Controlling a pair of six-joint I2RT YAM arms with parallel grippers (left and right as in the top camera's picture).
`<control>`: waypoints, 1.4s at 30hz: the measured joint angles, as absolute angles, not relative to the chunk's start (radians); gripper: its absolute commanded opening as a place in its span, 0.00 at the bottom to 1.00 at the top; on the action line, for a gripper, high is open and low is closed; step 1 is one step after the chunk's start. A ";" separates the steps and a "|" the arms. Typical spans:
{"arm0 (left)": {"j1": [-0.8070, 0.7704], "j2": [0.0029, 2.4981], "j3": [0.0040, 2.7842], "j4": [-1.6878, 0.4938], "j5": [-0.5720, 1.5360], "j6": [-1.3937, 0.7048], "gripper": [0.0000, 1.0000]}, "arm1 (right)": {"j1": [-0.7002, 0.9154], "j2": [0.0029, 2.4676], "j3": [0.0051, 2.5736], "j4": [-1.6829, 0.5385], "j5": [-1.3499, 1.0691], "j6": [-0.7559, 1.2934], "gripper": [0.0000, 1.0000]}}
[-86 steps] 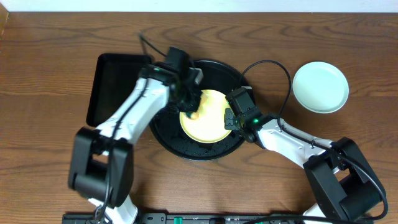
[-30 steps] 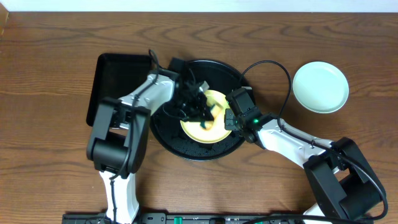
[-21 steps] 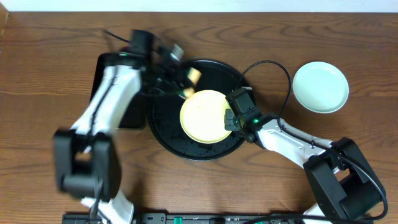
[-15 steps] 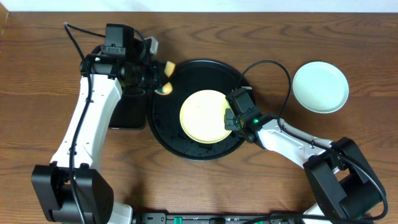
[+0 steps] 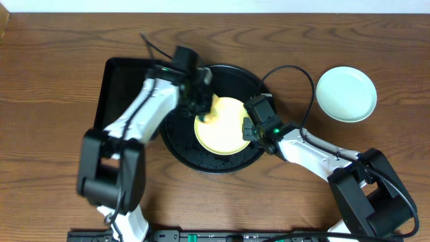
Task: Clean dirty plates on tray and stack at the side
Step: 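Keep scrubbing the yellow plate surface with the left gripper's sponge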
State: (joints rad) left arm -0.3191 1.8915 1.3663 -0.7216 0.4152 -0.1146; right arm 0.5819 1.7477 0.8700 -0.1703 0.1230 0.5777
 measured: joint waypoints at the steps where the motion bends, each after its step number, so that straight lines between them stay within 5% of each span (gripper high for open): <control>1: -0.343 1.925 1.366 -0.709 0.415 -0.102 0.07 | 0.582 1.748 0.870 -0.171 0.123 0.578 0.01; 27: -0.410 2.030 1.365 -0.628 0.174 -0.022 0.08 | 0.582 1.748 0.870 -0.170 0.123 0.578 0.01; 42: -0.398 2.030 1.384 -0.951 0.370 -0.028 0.08 | 0.582 1.748 0.870 -0.171 0.123 0.578 0.01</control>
